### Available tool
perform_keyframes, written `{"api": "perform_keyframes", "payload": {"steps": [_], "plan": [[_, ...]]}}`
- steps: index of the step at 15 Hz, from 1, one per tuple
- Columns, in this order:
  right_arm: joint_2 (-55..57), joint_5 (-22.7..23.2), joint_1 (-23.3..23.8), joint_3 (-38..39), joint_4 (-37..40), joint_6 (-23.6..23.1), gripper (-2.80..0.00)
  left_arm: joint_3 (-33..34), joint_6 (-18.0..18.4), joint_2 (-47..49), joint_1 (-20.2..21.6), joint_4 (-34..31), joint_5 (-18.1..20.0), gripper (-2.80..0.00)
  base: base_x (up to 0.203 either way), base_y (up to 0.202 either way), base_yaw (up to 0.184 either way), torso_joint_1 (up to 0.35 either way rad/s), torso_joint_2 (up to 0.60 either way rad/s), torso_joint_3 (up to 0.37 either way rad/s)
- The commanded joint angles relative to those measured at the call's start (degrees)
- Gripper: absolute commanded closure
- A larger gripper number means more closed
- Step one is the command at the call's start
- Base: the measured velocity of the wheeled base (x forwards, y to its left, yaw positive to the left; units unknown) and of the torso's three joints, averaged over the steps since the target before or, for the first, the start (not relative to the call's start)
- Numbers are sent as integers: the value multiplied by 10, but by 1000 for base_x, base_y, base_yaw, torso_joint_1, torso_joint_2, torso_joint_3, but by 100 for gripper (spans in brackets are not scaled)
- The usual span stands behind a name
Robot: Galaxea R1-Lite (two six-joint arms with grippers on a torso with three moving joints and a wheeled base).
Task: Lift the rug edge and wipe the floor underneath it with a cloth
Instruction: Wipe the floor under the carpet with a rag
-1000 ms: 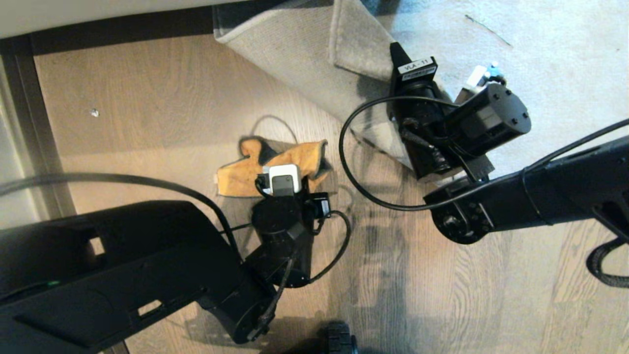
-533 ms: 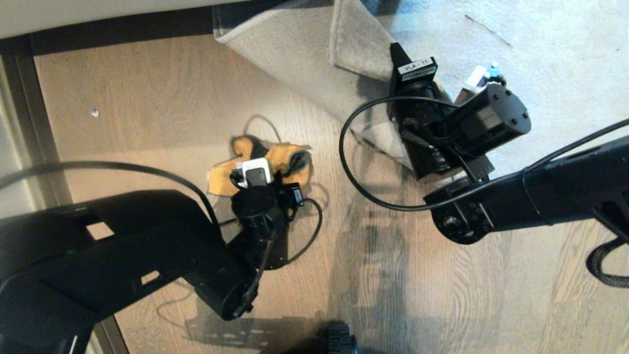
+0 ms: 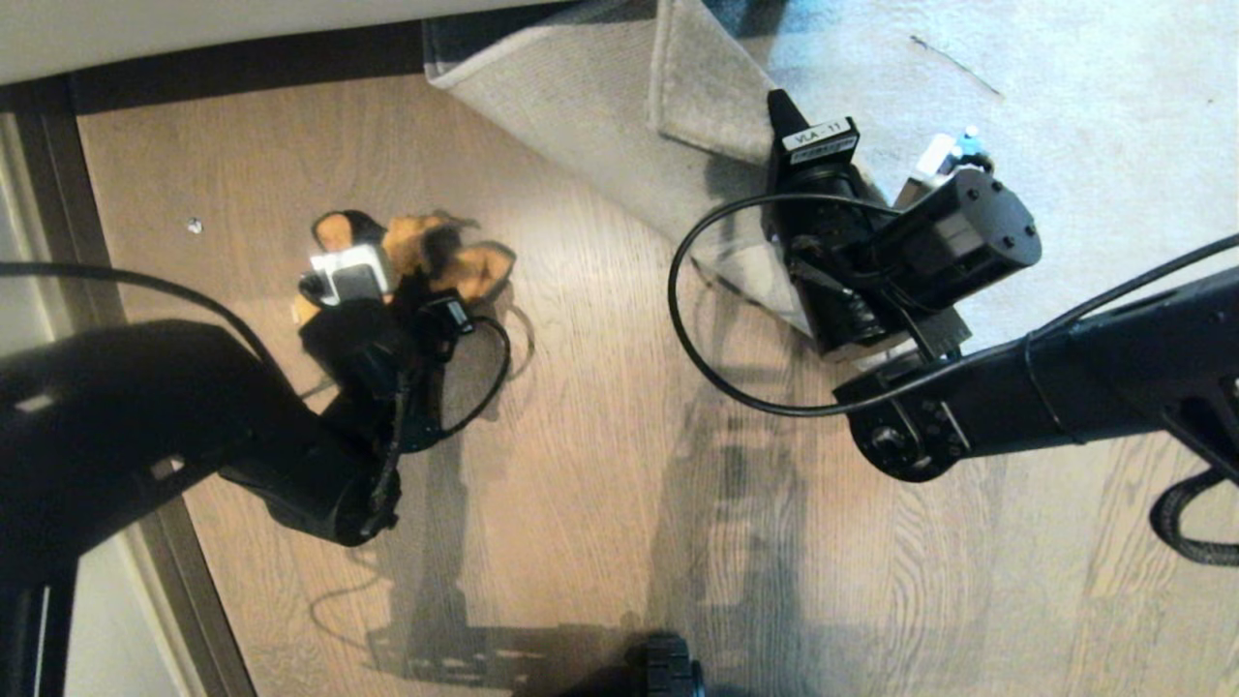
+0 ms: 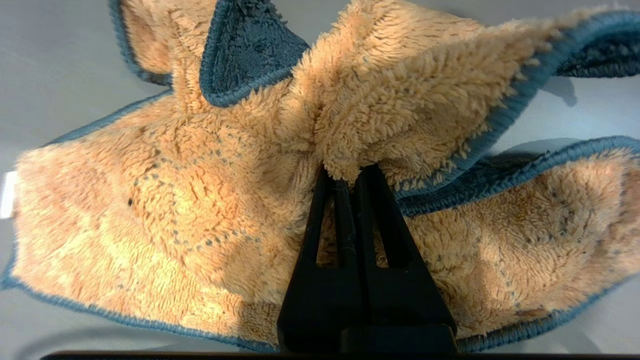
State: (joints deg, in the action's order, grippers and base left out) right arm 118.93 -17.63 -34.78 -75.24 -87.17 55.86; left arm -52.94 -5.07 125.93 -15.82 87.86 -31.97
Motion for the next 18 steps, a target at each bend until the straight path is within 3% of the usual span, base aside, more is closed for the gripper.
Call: {"api": "perform_keyframes", "payload": {"steps": [1,3,6,8,14,18], "plan": [[0,0,0,0,-28,3,0,0,0,-11,26,21,3,0,0,0,0,0,0,0],[-1,0,0,1,-28,3,0,4,4,-22,19,21,3,0,0,0,0,0,0,0],[-3,0,-1,1,-28,3,0,7,16,-35,-40,21,-3,0,0,0,0,0,0,0],[-5,1,0,0,-28,3,0,18,21,-41,-103,21,-27,0,0,0,0,0,0,0],[-9,0,-1,4,-28,2,0,55,22,-35,-333,21,-146,0,0,0,0,0,0,0],[-9,-1,0,4,-28,1,0,51,18,-6,-410,21,-198,0,0,0,0,0,0,0]]}}
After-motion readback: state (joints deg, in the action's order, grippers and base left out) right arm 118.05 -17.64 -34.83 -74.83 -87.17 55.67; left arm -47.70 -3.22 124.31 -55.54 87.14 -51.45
